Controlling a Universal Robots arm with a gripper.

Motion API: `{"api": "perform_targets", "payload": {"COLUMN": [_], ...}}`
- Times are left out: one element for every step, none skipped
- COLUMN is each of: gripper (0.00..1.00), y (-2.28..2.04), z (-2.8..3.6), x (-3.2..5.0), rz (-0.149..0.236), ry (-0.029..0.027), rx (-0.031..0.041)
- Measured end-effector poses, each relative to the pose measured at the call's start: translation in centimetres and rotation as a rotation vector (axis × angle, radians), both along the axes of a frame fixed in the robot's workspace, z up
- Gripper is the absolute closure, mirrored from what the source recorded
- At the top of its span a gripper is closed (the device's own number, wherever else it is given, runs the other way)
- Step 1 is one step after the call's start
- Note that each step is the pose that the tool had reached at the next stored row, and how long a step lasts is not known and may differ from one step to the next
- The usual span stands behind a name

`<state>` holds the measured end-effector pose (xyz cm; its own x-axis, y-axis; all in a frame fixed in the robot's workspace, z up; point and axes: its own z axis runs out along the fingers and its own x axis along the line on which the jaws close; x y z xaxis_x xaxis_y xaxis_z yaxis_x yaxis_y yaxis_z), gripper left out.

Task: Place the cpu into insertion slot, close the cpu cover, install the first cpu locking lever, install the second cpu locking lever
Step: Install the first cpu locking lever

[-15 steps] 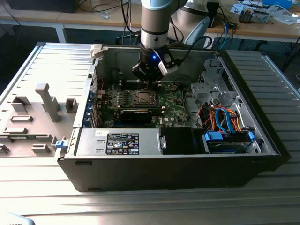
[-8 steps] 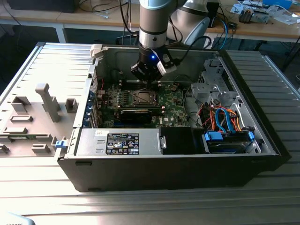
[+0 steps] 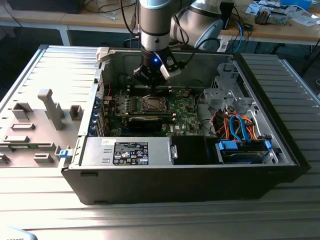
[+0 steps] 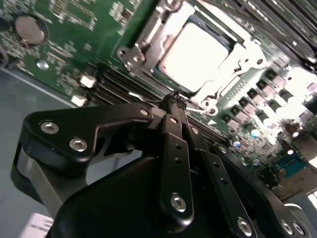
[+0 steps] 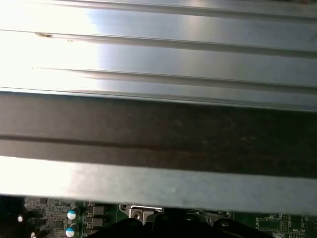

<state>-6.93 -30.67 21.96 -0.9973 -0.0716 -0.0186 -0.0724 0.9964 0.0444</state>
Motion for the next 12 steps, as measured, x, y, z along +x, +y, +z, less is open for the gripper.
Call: {"api": "perform_targets", "payload": {"gripper": [0.89, 0.89, 0.89, 0.89, 0.89, 0.89, 0.89, 0.89, 0.89, 0.89, 0.89, 0.89], "y": [0.04, 0.08, 0.14, 0.29, 0.37, 0.42, 0.43, 0.45, 0.49, 0.52, 0.55, 0.56], "z": [0.00, -0.01, -0.01, -0.01, -0.03, -0.04, -0.06, -0.10, -0.21, -0.29, -0.45, -0.53], "x": [-0.21, -0.48, -0.81, -1.04, -1.14, -1.25, -1.28, -1.27, -1.27, -1.28, -1.23, -1.17], "rz": [0.000, 0.000, 0.000, 0.000, 0.000, 0.000, 0.000, 0.000, 0.000, 0.000, 0.000, 0.000], "ry": [-0.0005, -0.0010, -0.0011, -0.0009, -0.0010, -0.0010, -0.0011, -0.0010, -0.0010, -0.0010, -0.0010, -0.0009], "rx": [0.0001, 0.0002, 0.0001, -0.0002, 0.0000, 0.0001, 0.0001, -0.0003, -0.0008, -0.0011, -0.0015, -0.0019]}}
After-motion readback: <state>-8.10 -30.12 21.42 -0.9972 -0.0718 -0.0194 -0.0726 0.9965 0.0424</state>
